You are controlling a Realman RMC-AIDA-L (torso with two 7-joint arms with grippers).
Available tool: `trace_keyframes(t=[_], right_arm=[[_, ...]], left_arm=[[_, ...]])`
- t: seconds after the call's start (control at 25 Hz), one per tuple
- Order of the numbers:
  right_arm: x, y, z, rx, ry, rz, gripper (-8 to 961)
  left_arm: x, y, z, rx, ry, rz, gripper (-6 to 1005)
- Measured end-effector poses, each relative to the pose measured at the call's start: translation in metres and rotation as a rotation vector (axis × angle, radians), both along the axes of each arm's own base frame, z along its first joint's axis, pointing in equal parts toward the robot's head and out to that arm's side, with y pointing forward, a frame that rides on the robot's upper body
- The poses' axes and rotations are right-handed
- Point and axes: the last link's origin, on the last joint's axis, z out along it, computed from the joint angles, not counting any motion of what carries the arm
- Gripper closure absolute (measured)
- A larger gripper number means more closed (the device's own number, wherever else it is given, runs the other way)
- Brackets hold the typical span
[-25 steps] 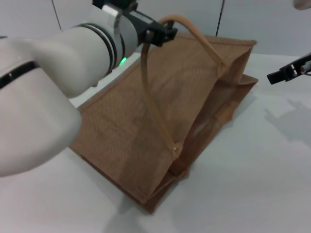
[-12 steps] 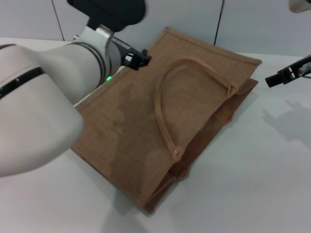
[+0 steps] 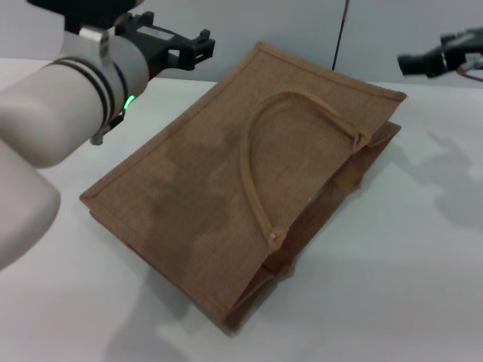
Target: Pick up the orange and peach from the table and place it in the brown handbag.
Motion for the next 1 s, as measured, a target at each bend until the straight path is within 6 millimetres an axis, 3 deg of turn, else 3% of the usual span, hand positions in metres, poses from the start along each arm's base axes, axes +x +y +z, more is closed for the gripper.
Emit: trace_keyframes(t=[0.16,0.4,0.64,0.8,1.0], right_arm=[[0.001,-0.004,-0.008,0.106,0.042,0.139,190],[0.026,-0.009,-0.036,0.259,0.012,0.271,190],[0.073,-0.015,-0.057,0.38,0.014,0.26,190],[0.087,-0.013,-0.062,0.412,0.035,0.227,190],[0.1,-0.012,-0.062,0.448,0.042,0.207,190]], left_arm=[[-0.02,0.007,-0.005,0.004,-0.012,-0.037,136],[-0.055,0.01,-0.014,0.011,-0.073,-0.14,139],[-0.082,0.009,-0.028,-0.008,-0.102,-0.24,202],[-0.094,0.007,-0.039,-0.024,-0.073,-0.349,252],[-0.116,0.011,-0.045,-0.04,-0.047,-0.361,277]])
